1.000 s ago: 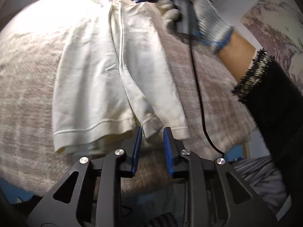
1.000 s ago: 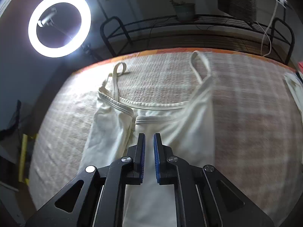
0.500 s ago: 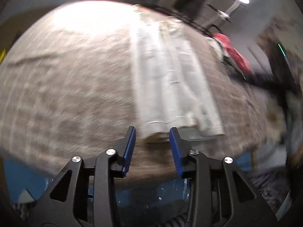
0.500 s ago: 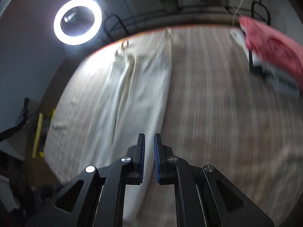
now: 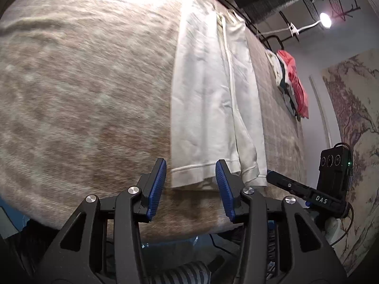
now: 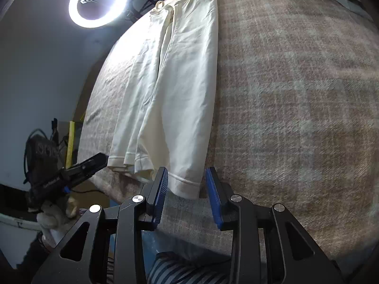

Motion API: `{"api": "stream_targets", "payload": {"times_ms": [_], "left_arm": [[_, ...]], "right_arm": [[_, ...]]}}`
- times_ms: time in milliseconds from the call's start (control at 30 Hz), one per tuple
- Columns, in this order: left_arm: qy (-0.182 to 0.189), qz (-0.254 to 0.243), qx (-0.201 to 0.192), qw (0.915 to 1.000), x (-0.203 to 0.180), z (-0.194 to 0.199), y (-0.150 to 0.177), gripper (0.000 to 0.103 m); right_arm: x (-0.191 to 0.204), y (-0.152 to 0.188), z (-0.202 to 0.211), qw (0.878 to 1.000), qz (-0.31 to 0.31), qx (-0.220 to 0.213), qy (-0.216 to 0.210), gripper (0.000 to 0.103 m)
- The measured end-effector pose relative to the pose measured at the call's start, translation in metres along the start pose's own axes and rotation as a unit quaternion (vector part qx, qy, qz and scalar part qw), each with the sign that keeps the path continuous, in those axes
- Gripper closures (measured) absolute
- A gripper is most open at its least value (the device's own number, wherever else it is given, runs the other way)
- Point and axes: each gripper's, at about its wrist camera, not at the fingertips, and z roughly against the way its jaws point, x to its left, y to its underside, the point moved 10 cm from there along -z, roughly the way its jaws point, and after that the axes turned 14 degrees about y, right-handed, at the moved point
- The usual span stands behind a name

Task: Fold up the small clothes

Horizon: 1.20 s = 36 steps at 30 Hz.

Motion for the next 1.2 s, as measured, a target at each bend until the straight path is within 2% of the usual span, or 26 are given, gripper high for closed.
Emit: {"api": "stream_targets", "payload": {"times_ms": [67, 100, 133, 167, 200, 233, 300, 367, 533, 600, 733, 833, 1000, 1200], "left_arm": [[-0.006, -0.005, 0.013, 0.9999, -0.001, -0.008, 0.003, 0.061], [-0.011, -0.009, 0.010, 0.9998, 0.000, -0.009, 0.002, 0.069], [-0.017, -0.015, 0.009, 0.9997, 0.000, -0.010, 0.001, 0.088], [-0.017, -0.014, 0.015, 0.9996, 0.002, -0.012, 0.000, 0.095], [-0.015, -0.008, 0.016, 0.9997, 0.004, -0.014, -0.001, 0.097], [-0.011, 0.001, 0.012, 0.9999, 0.008, -0.014, -0.002, 0.099], [-0.016, -0.006, 0.011, 0.9998, 0.008, -0.014, -0.003, 0.100], [-0.020, -0.022, 0.006, 0.9995, 0.003, -0.007, -0.003, 0.100], [0.003, -0.025, -0.002, 0.9997, -0.002, 0.013, 0.003, 0.100], [-0.012, -0.034, 0.007, 0.9993, 0.003, 0.007, 0.007, 0.100], [-0.022, -0.026, 0.014, 0.9993, 0.013, 0.001, 0.010, 0.100], [-0.021, -0.033, 0.012, 0.9992, 0.009, 0.007, 0.008, 0.100], [-0.002, -0.014, 0.014, 0.9998, 0.001, 0.012, 0.001, 0.100], [0.010, -0.003, 0.006, 0.9999, -0.013, 0.016, -0.026, 0.100]], "right_arm": [[0.001, 0.004, -0.002, 1.000, -0.001, 0.004, 0.000, 0.071], [0.001, 0.005, -0.004, 1.000, -0.001, 0.007, -0.002, 0.071], [0.003, 0.006, -0.005, 1.000, 0.001, 0.005, -0.005, 0.071], [0.004, 0.005, -0.004, 1.000, 0.005, 0.002, -0.005, 0.072], [0.006, 0.006, -0.005, 1.000, 0.007, 0.001, -0.005, 0.073], [0.005, 0.006, -0.006, 1.000, 0.007, 0.000, -0.007, 0.081], [0.005, 0.006, -0.010, 1.000, 0.003, 0.008, -0.013, 0.097], [0.003, 0.006, -0.008, 0.999, -0.012, 0.012, -0.034, 0.099], [0.004, 0.002, 0.030, 0.996, -0.029, -0.021, -0.087, 0.100], [0.005, 0.004, 0.027, 0.998, -0.008, -0.026, -0.064, 0.100], [0.003, 0.018, -0.010, 0.999, -0.004, 0.019, -0.025, 0.100], [0.002, 0.013, -0.005, 0.999, -0.013, 0.013, -0.042, 0.100], [-0.009, -0.001, 0.008, 0.996, -0.043, 0.008, -0.083, 0.100], [-0.018, -0.027, 0.025, 0.992, -0.062, -0.014, -0.112, 0.100]]}}
